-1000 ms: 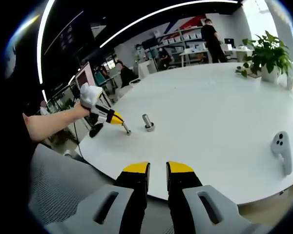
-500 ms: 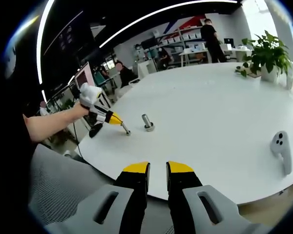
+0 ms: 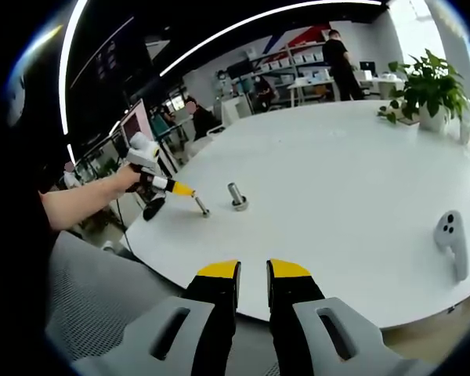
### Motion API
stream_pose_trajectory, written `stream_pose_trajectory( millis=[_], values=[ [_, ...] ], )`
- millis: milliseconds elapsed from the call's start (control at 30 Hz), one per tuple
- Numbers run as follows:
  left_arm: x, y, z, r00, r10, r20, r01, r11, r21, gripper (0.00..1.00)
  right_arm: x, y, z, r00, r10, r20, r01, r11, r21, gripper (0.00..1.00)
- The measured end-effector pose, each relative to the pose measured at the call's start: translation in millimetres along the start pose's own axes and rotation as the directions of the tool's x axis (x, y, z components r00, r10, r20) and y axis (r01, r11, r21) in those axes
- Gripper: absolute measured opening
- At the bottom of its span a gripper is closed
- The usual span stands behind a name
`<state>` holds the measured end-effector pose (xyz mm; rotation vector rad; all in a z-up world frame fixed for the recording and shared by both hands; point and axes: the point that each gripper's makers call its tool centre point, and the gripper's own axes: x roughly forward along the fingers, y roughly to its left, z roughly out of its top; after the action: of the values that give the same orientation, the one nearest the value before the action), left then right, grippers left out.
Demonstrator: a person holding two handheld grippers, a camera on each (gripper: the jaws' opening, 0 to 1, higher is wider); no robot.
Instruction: Place the washer onto the threaded stud by aligning its center hole with the stud, sliding it down to the base, and recovering from edge contact or off-axis alignment until the washer reaches the visible bottom stop.
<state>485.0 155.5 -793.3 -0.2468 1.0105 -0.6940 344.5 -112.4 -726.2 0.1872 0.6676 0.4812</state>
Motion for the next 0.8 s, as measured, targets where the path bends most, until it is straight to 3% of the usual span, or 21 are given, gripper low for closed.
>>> stream_pose_trajectory(
  millis=[100, 200, 500, 800],
  values=[
    [-1, 9.2, -4.1, 0.999, 0.046, -0.017, -0.047, 0.999, -0.016, 0.00, 0, -1, -0.7, 1.000, 0.001, -0.001, -0.001, 1.000, -0.001, 0.16],
    [1, 7.6, -8.0, 0.998, 0.053, -0.043, -0.055, 0.998, -0.036, 0.00, 0, -1, -0.6, 1.000, 0.001, -0.001, -0.001, 1.000, -0.001, 0.16],
    [6, 2.8, -2.3, 0.997, 0.068, -0.044, -0.068, 0.998, 0.008, 0.00, 0, 0, -0.4, 1.000, 0.002, -0.003, -0.002, 1.000, -0.001, 0.16],
    [10, 4.0, -3.3, 0.992, 0.088, -0.088, -0.085, 0.996, 0.036, 0.00, 0, -1, -1.1, 1.000, 0.003, -0.005, -0.003, 1.000, -0.002, 0.16]
  ],
)
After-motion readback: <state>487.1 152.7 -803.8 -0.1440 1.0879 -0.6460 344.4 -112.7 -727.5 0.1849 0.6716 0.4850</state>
